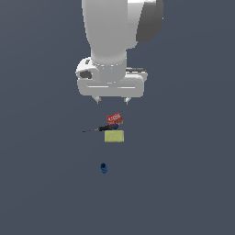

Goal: Pick up a designated object from a clutter of objects.

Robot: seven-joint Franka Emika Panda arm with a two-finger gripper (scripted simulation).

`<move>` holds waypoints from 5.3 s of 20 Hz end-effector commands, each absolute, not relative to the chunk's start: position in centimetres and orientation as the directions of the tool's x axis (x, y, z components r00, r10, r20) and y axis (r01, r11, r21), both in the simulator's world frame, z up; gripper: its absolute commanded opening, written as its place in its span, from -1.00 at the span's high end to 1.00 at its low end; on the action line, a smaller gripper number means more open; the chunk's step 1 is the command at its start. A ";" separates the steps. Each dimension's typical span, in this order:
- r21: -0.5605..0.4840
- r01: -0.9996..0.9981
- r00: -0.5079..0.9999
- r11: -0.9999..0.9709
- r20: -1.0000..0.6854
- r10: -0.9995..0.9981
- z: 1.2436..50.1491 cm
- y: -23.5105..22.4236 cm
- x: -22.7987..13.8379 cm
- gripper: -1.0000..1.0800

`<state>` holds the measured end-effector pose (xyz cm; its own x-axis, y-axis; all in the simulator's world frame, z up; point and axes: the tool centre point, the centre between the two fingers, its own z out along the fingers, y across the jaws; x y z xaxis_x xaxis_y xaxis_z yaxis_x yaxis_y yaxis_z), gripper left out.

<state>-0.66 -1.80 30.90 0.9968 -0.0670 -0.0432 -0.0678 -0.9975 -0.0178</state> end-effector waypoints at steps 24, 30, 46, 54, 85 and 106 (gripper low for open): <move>-0.004 -0.123 0.992 -0.992 -0.033 -0.123 29.1 -1.6 -1.0 -0.92; -0.010 -0.263 0.964 -0.965 -0.032 -0.263 26.4 -2.3 -1.0 -0.92; -0.015 -0.697 0.717 -0.717 -0.035 -0.697 17.7 -5.2 -2.3 -0.92; -0.009 -0.857 0.516 -0.516 -0.031 -0.856 13.6 -6.9 -3.7 -0.92; 0.001 -0.998 0.055 -0.055 -0.001 -0.998 6.2 -10.1 -7.7 -0.92; 0.000 -0.999 0.051 -0.051 0.000 -0.999 2.0 -10.1 -7.8 1.00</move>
